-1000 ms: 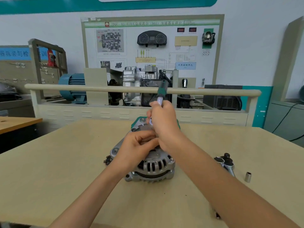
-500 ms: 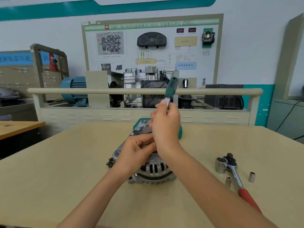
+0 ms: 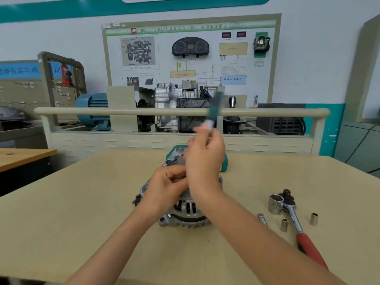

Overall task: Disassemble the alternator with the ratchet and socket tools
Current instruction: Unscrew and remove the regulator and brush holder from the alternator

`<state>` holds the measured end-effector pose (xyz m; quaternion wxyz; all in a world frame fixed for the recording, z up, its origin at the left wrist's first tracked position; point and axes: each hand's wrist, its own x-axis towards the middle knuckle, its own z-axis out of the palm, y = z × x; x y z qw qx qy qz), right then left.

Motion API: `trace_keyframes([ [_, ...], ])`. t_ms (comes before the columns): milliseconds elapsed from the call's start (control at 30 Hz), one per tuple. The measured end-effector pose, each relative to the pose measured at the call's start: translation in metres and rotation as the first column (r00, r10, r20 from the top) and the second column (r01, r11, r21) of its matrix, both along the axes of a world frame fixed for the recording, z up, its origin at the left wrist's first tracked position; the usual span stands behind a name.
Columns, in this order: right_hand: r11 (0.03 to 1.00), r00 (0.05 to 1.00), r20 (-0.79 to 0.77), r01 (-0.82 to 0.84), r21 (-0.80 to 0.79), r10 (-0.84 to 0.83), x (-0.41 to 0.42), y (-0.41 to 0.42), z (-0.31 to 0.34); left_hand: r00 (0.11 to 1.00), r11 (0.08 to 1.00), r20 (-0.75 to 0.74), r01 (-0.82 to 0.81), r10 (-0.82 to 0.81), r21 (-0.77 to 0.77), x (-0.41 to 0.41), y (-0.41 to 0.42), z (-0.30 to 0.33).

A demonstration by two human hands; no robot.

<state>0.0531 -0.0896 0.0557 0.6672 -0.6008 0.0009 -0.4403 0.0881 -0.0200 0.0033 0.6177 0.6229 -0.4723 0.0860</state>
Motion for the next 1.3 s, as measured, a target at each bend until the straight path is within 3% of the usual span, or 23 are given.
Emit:
trace_keyframes([
  [33,0.995,0.996,0.056,0.065,0.081,-0.069,0.001,0.005,-0.003,1.000,1.000,0.001,-0.003,0.003,0.010,-0.001,0.001,0.000],
  [100,0.996,1.000,0.007,0.016,0.093,-0.016,0.002,0.001,0.001,1.000,1.000,-0.009,-0.013,0.013,0.002,0.001,0.001,0.000],
  [167,0.982,0.961,-0.211,-0.187,-0.013,0.180,0.001,-0.010,0.014,0.999,0.999,-0.024,-0.037,0.037,0.002,0.003,0.000,0.001],
  [233,0.906,0.826,-0.459,-0.413,-0.098,0.327,-0.001,-0.020,0.028,0.998,0.999,-0.041,-0.046,0.047,0.026,0.006,0.000,0.000],
  [333,0.794,0.688,-0.636,-0.578,-0.191,0.348,-0.003,-0.026,0.038,0.999,0.999,-0.037,-0.023,0.024,0.030,0.007,0.001,0.000],
  [400,0.803,0.699,-0.610,-0.573,-0.166,0.373,-0.003,-0.025,0.037,0.998,1.000,-0.056,-0.012,0.012,0.008,0.005,0.001,0.002],
  [467,0.890,0.833,-0.430,-0.438,-0.127,0.348,-0.005,-0.014,0.026,0.998,1.000,-0.063,0.011,-0.011,-0.008,0.002,0.001,0.003],
  [533,0.993,0.990,-0.102,-0.099,-0.061,0.092,-0.005,-0.002,0.007,0.998,1.000,-0.051,0.020,-0.021,-0.003,0.000,0.001,0.002],
  [600,0.993,0.991,0.086,0.094,0.075,-0.101,-0.006,0.005,-0.005,0.999,0.999,-0.036,0.030,-0.030,0.012,-0.001,0.001,0.001],
  [667,0.997,0.999,0.025,0.035,0.062,-0.036,-0.004,-0.002,-0.002,0.999,1.000,-0.043,0.015,-0.014,0.009,0.001,0.000,0.002],
  [733,0.986,0.969,-0.201,-0.156,-0.052,0.142,-0.002,-0.014,0.013,0.998,1.000,-0.060,-0.022,0.023,0.015,0.005,-0.001,0.002],
  [833,0.866,0.790,-0.528,-0.465,-0.182,0.313,-0.002,-0.027,0.034,0.997,0.998,-0.060,-0.039,0.042,0.044,0.009,-0.001,0.000],
  [900,0.790,0.724,-0.616,-0.557,-0.256,0.310,-0.003,-0.030,0.038,0.997,0.999,-0.070,-0.024,0.027,0.035,0.009,0.000,0.000],
  [1000,0.823,0.797,-0.521,-0.497,-0.276,0.306,-0.004,-0.026,0.031,0.996,1.000,-0.086,-0.003,0.003,-0.001,0.006,-0.001,0.002],
  [1100,0.980,0.980,-0.171,-0.124,-0.154,0.098,-0.004,-0.009,0.008,0.998,1.000,-0.061,0.022,-0.022,-0.013,0.002,-0.001,0.002],
  [1167,1.000,1.000,-0.017,0.022,0.002,-0.022,-0.004,-0.001,0.000,0.998,1.000,-0.049,0.027,-0.028,-0.015,0.001,-0.001,0.001],
  [1300,0.999,0.995,-0.101,-0.019,0.028,0.021,-0.005,-0.007,0.006,0.996,0.999,-0.074,0.045,-0.047,-0.023,0.001,-0.002,0.002],
])
